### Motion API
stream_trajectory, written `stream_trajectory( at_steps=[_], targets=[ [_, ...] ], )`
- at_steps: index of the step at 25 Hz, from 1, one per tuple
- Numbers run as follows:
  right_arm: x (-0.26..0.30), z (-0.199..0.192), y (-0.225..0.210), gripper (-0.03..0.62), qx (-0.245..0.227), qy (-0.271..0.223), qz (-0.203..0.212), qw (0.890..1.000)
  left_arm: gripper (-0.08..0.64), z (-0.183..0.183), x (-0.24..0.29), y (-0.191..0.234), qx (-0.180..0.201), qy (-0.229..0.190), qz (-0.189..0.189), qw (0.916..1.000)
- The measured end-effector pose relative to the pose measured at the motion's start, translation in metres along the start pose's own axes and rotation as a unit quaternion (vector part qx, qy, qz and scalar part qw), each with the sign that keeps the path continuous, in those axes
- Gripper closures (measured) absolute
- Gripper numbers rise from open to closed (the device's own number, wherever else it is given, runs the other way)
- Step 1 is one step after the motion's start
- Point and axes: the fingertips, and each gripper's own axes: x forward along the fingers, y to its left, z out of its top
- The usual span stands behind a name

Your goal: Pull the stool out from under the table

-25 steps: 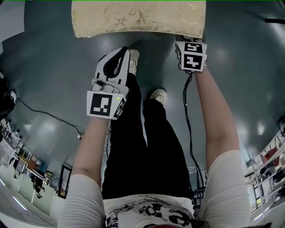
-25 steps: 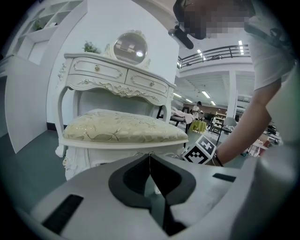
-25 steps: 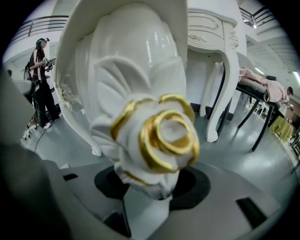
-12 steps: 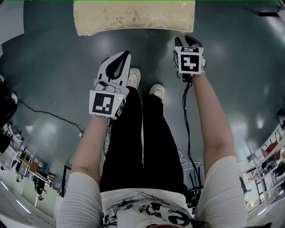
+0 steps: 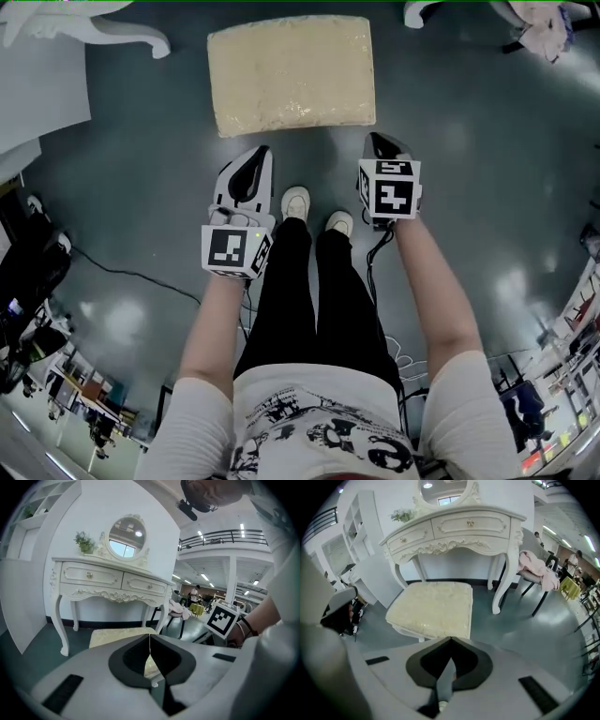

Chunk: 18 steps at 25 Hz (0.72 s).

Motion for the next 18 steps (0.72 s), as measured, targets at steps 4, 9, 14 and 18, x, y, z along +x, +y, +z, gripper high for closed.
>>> stream_trajectory(
  at_steps=[4, 9, 14, 18],
  targets=[
    [-0.072, 0.066, 0.01, 0.575, 0.019, -0.05, -0.003, 0.999, 0.538, 0.075, -0.025, 0.005, 0.0, -0.014, 0.002, 0.9999],
    [-0.169, 0.146, 0.03, 0.575, 0.026, -0.148, -0.003, 0.989, 0.538, 0.164, -0.062, -0.001, -0.011, -0.042, 0.0, 0.9991],
    [-0.265, 0.206, 0.056, 0.575, 0.011, -0.232, -0.006, 0.973, 0.539, 0.249, -0.102, -0.001, 0.044, -0.079, -0.003, 0.9958],
    [-0.343, 0.241, 0.081, 0.575, -0.001, -0.297, 0.008, 0.955, 0.539, 0.311, -0.141, 0.01, 0.071, -0.109, 0.015, 0.9914]
  ],
)
